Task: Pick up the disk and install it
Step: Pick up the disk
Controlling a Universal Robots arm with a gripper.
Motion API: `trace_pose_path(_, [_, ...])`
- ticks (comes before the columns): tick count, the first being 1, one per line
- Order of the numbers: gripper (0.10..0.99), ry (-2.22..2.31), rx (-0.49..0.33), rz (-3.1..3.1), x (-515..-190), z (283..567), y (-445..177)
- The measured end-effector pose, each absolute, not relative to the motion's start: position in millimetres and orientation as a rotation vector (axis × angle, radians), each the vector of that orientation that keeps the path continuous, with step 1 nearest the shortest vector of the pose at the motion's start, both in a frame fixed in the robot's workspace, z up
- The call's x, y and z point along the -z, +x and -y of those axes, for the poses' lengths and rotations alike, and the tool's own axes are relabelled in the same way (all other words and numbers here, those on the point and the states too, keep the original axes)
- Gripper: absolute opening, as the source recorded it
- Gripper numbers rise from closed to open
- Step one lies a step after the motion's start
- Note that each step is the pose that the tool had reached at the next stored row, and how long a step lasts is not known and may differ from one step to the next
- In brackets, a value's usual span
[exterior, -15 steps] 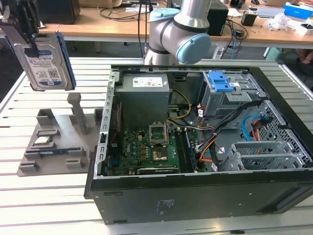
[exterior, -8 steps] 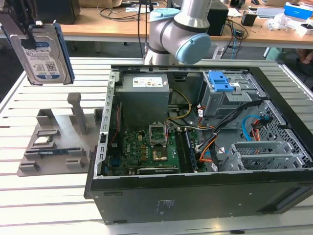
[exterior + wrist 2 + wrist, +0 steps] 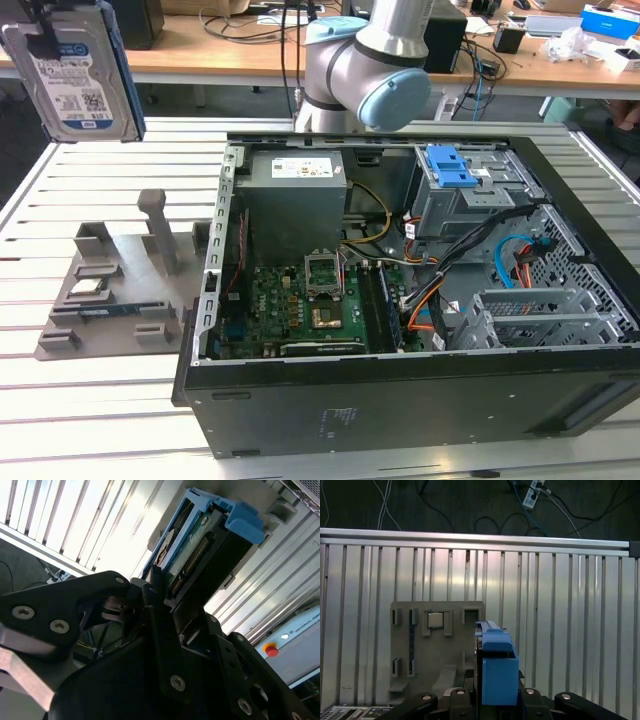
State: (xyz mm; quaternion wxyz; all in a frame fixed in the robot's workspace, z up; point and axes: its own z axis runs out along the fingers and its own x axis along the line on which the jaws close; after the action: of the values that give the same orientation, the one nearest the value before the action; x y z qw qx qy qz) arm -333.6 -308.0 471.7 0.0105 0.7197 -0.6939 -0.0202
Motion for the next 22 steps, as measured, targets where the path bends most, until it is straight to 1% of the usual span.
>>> trace_pose_path(4, [0.365, 2.246, 0.063, 2.166, -501.6, 304.2, -333.6])
trace_pose_path(12, [0.365, 2.246, 0.063, 2.166, -531.3, 299.2, -333.4])
trace_pose_path(15, [0.365, 2.246, 0.063, 2.165, -540.2, 298.6, -333.3])
trace_pose_path(22, [0.365, 2.246, 0.063, 2.166, -540.3, 298.5, -331.9])
